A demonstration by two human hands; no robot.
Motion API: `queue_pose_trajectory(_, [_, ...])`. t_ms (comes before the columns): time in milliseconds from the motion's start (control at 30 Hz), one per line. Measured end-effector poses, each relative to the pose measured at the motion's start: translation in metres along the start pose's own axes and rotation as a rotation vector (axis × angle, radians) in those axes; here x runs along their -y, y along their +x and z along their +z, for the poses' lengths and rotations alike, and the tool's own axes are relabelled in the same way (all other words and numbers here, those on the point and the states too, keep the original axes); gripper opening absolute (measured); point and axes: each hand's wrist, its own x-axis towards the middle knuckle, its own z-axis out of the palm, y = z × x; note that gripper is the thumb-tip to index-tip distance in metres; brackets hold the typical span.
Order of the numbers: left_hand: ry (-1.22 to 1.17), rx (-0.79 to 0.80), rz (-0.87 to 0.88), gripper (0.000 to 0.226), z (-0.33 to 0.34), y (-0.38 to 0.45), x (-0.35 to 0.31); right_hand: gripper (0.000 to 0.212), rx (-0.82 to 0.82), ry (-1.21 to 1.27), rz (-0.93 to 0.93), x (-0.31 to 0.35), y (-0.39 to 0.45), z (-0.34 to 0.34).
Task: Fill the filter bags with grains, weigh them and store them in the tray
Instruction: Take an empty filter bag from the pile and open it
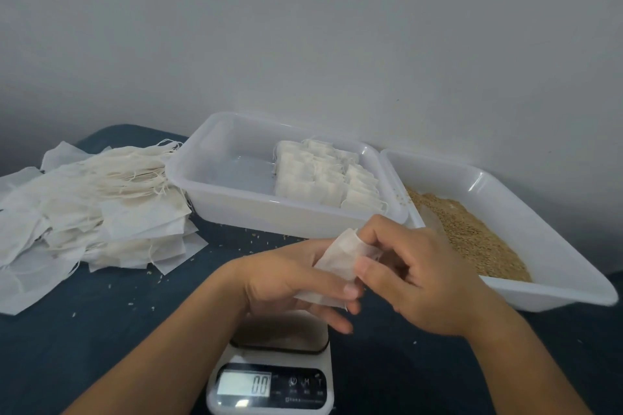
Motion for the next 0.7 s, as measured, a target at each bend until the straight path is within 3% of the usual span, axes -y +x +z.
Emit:
queue_pose_trajectory(167, [0.249,-0.146,0.054,0.022,0.007,0.007,-0.001,0.025,0.038,-0.167,0.049,-0.004,-0.003,-0.008])
queue_pose_trajectory(300, [0.290,-0.214,0.066,0.021,0.008,0.008,0.000,0.023,0.016,-0.207,0.011,0.000,-0.006,-0.011])
queue_pose_trajectory(333, [0.289,-0.243,0.065,0.022,0.008,0.009,0.002,0.022,-0.031,-0.181,-0.010,0.000,-0.007,-0.014])
queue_pose_trajectory(400, [0.307,-0.325,0.070,0.024,0.007,0.010,0.004,0.021,-0.282,-0.043,0.049,-0.010,-0.009,-0.026])
queue_pose_trajectory(467, [0.342,-0.399,0.078,0.026,0.005,0.010,0.007,0.019,-0.611,0.067,0.241,-0.033,-0.010,-0.043])
queue_pose_trajectory(500, [0.354,-0.423,0.085,0.026,0.004,0.011,0.008,0.016,-0.691,0.008,0.381,-0.050,-0.011,-0.053])
queue_pose_trajectory(533, [0.367,-0.440,0.091,0.027,0.004,0.012,0.009,0.014,-0.675,-0.114,0.551,-0.070,-0.013,-0.062])
queue_pose_trajectory(600, [0.403,-0.471,0.097,0.033,0.004,0.014,0.012,0.026,-0.442,-0.342,0.862,-0.107,-0.018,-0.070])
queue_pose_trajectory(700, [0.470,-0.475,0.113,0.040,0.004,0.017,0.016,0.043,-0.154,-0.347,1.006,-0.140,-0.018,-0.067])
